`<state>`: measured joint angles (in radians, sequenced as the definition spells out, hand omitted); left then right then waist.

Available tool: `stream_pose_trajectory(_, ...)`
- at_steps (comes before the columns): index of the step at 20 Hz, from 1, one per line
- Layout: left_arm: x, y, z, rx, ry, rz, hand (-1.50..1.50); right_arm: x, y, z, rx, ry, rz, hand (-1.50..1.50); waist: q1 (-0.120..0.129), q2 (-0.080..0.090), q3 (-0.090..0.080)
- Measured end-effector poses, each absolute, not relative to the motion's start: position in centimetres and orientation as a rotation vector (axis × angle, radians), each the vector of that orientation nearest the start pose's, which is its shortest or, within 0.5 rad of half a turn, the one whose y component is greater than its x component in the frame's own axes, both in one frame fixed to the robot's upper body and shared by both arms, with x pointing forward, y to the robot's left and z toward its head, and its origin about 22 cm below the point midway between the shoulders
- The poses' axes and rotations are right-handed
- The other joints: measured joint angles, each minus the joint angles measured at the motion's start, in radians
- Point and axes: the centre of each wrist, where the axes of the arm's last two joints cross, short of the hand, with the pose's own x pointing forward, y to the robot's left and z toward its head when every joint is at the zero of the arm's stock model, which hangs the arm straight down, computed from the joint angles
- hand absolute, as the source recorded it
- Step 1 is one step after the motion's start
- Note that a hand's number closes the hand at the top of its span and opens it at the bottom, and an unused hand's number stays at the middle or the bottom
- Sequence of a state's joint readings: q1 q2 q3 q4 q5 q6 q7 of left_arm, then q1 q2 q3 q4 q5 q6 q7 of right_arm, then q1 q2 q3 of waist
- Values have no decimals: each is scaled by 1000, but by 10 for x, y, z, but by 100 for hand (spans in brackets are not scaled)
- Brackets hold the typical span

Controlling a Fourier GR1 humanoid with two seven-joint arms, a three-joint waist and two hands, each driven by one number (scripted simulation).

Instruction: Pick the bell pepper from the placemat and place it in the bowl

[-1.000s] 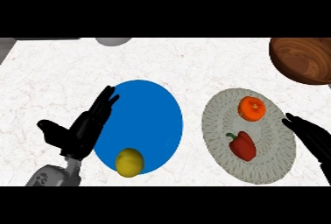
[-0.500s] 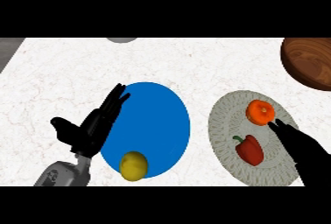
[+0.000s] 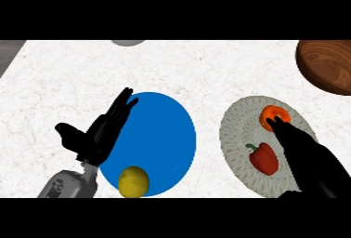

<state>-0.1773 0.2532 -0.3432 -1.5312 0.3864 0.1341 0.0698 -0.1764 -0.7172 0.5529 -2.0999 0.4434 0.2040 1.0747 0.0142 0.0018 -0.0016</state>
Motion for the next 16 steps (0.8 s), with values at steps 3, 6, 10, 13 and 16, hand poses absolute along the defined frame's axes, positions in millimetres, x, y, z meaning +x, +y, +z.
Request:
stream_pose_trajectory(3, 264, 196, 33, -277, -1490, -139, 0, 208, -199, 126, -866, -906, 1088, -150, -1, -1, 0)
stream_pose_trajectory(6, 265, 201, 30, -274, -1490, -137, 0, 210, -196, 116, -856, -875, 1111, -150, -7, -1, 1)
stream_pose_trajectory(10, 263, 201, 28, -273, -1490, -138, 0, 216, -194, 103, -861, -849, 1135, -150, -9, -2, 1)
stream_pose_trajectory(13, 263, 200, 31, -270, -1488, -135, 0, 215, -189, 99, -870, -848, 1141, -150, -11, -2, 1)
stream_pose_trajectory(16, 260, 202, 32, -268, -1486, -135, 0, 215, -186, 91, -883, -832, 1151, -150, -12, -2, 1)
